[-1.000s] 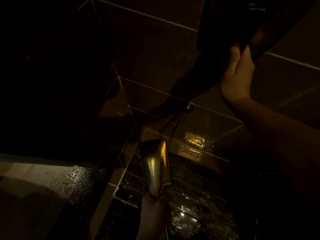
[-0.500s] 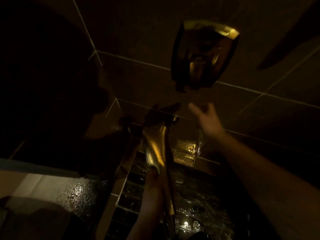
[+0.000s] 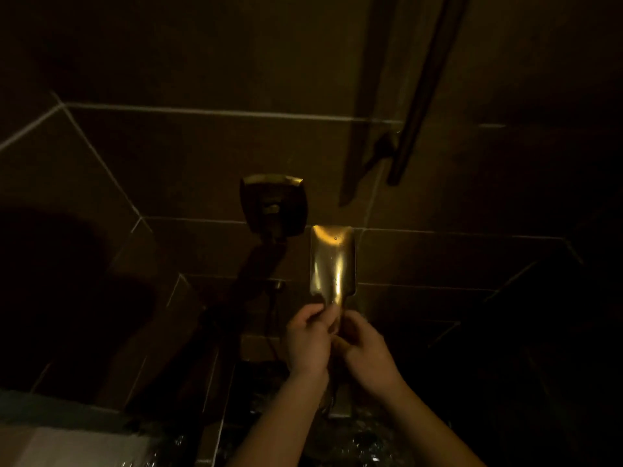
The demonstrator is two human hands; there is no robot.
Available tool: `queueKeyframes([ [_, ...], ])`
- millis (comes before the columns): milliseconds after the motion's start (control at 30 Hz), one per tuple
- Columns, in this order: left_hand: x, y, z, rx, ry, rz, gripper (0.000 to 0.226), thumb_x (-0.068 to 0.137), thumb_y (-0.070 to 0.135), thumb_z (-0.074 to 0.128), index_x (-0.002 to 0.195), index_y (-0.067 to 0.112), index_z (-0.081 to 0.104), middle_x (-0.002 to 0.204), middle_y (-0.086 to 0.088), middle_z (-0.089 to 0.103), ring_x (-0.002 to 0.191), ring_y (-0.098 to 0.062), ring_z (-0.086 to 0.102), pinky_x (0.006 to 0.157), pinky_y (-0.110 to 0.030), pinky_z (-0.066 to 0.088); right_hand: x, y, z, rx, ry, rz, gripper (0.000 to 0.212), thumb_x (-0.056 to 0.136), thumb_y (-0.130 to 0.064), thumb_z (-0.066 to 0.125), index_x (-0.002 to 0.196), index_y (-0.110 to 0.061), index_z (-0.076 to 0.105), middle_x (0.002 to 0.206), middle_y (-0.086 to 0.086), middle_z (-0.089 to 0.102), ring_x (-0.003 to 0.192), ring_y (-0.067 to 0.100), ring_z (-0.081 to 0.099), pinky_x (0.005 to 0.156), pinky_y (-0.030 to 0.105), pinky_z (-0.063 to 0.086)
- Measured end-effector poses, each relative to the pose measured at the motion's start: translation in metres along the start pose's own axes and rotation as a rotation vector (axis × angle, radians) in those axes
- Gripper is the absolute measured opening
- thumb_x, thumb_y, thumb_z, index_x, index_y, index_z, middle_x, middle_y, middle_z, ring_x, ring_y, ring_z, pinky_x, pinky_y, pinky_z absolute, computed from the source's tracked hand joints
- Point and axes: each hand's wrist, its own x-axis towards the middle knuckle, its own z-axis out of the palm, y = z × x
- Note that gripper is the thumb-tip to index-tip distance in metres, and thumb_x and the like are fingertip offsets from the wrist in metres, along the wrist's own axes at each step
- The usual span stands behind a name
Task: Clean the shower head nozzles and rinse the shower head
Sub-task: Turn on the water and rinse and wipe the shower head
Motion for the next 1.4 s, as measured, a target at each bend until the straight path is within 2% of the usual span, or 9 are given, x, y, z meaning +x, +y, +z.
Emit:
queueKeyframes([
  [200, -0.022, 0.013, 0.052, 0.196, -0.153, 0.13, 0.017, 0.09, 0.022, 0.073, 0.107, 0.019, 0.074, 0.097, 0.0, 0.077, 0.093, -0.014, 0.073, 0.084, -0.034, 0.059, -0.004, -0.008, -0.062, -0.024, 0.13, -0.011, 0.011, 0.094, -0.025, 0.059, 0.101, -0.023, 0.068, 0.093, -0.002, 0.074, 0.087, 0.009, 0.071, 0.078, 0.034, 0.059],
  [333, -0.029, 0.038, 0.082, 0.42, -0.309, 0.316, 0.008, 0.092, 0.024, 0.071, 0.093, 0.022, 0.078, 0.085, 0.002, 0.077, 0.082, -0.006, 0.072, 0.07, -0.019, 0.054, -0.004, -0.024, -0.087, 0.096, 0.177, -0.013, 0.018, 0.098, -0.026, 0.054, 0.111, -0.034, 0.061, 0.1, -0.018, 0.071, 0.094, -0.004, 0.066, 0.069, 0.012, 0.053],
  [433, -0.025, 0.078, 0.105, 0.676, -0.354, 0.54, 0.012, 0.094, 0.027, 0.069, 0.091, 0.02, 0.078, 0.081, 0.001, 0.075, 0.078, -0.005, 0.069, 0.073, -0.027, 0.056, 0.003, -0.045, -0.109, 0.159, 0.243, -0.041, 0.017, 0.099, -0.026, 0.052, 0.111, -0.034, 0.06, 0.1, -0.016, 0.072, 0.092, -0.005, 0.066, 0.066, 0.009, 0.049],
  [567, -0.021, 0.18, 0.134, 0.914, -0.191, 0.909, 0.024, 0.096, 0.031, 0.063, 0.119, 0.027, 0.06, 0.101, 0.014, 0.059, 0.09, -0.004, 0.059, 0.071, -0.02, 0.049, 0.016, -0.089, -0.148, 0.285, 0.369, -0.078, 0.013, 0.101, -0.023, 0.049, 0.103, -0.023, 0.062, 0.091, 0.003, 0.074, 0.081, 0.016, 0.072, 0.07, 0.03, 0.056],
  [667, -0.038, 0.274, 0.156, 1.008, -0.033, 1.308, 0.043, 0.094, 0.033, 0.062, 0.134, 0.025, 0.05, 0.122, 0.007, 0.053, 0.114, -0.012, 0.048, 0.09, -0.029, 0.045, 0.023, -0.134, -0.185, 0.349, 0.423, -0.148, 0.02, 0.101, -0.028, 0.048, 0.117, -0.021, 0.058, 0.111, 0.009, 0.07, 0.1, 0.025, 0.069, 0.094, 0.05, 0.052],
  [933, -0.086, 0.424, 0.207, 1.216, 0.358, 1.889, 0.085, 0.087, 0.035, 0.06, 0.157, 0.013, 0.018, 0.167, -0.015, 0.019, 0.154, -0.032, 0.011, 0.122, -0.052, 0.02, 0.016, -0.3, -0.267, 0.207, 0.522, -0.458, 0.028, 0.098, -0.048, 0.046, 0.114, -0.026, 0.055, 0.11, 0.002, 0.067, 0.101, 0.019, 0.066, 0.091, 0.051, 0.052],
  [1100, -0.078, 0.454, 0.231, 1.318, 0.334, 1.861, 0.097, 0.087, 0.043, 0.061, 0.159, 0.022, 0.0, 0.17, -0.011, 0.005, 0.155, -0.032, -0.002, 0.123, -0.055, 0.01, 0.012, -0.404, -0.298, 0.16, 0.478, -0.518, 0.041, 0.094, -0.044, 0.054, 0.124, -0.016, 0.051, 0.1, 0.002, 0.065, 0.087, 0.018, 0.066, 0.069, 0.034, 0.051],
  [1333, -0.062, 0.456, 0.24, 1.307, 0.248, 1.824, 0.12, 0.08, 0.048, 0.071, 0.154, 0.041, -0.023, 0.166, -0.004, -0.025, 0.148, -0.033, -0.03, 0.116, -0.057, -0.006, 0.017, -0.518, -0.307, 0.036, 0.523, -0.692, 0.04, 0.096, -0.037, 0.054, 0.126, -0.012, 0.044, 0.104, 0.005, 0.058, 0.097, 0.021, 0.06, 0.087, 0.041, 0.051],
  [1400, -0.061, 0.455, 0.242, 1.324, 0.252, 1.814, 0.119, 0.08, 0.052, 0.069, 0.152, 0.04, -0.025, 0.163, -0.006, -0.032, 0.147, -0.034, -0.035, 0.117, -0.058, -0.003, 0.018, -0.542, -0.309, 0.007, 0.554, -0.724, 0.033, 0.098, -0.035, 0.051, 0.119, -0.01, 0.046, 0.095, 0.005, 0.057, 0.09, 0.021, 0.06, 0.077, 0.037, 0.052],
])
